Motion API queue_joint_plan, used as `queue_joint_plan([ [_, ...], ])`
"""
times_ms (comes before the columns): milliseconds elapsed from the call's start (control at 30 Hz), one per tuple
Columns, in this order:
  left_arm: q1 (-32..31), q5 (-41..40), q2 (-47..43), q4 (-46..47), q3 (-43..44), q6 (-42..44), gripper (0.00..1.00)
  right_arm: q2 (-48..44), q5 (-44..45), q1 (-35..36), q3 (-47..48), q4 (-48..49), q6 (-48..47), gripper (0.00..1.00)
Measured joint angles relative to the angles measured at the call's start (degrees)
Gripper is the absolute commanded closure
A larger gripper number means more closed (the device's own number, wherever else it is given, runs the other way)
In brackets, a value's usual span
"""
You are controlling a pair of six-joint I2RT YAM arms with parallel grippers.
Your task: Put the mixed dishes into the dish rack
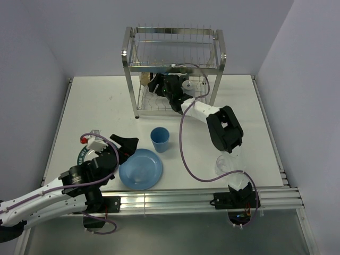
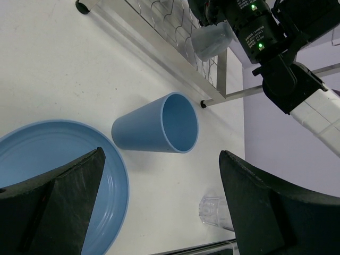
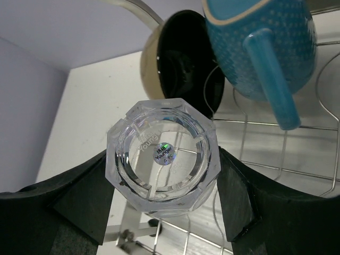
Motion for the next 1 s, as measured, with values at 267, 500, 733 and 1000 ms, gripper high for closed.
queue_joint_plan([
  [267, 0.0, 0.7, 1.5, 0.3, 0.0, 0.8, 0.05, 4.2, 2.1, 0.4, 5.8, -6.5, -4.6, 0.92],
  [500, 0.0, 1.2, 2.6, 0.7, 0.0, 0.8, 0.04, 4.2, 3.1, 1.0, 7.3, -9.8, -7.1, 0.47],
  [733, 0.0, 3.6, 5.6, 0.6, 0.0, 0.7, 0.04, 3.0, 0.9, 1.3, 3.4, -6.4, -7.1, 0.02],
  [1000, 0.0, 5.6, 5.4, 0.5, 0.0, -0.6, 0.04, 1.2, -1.3, 1.5, 0.1, -5.8, -6.9, 0.0],
])
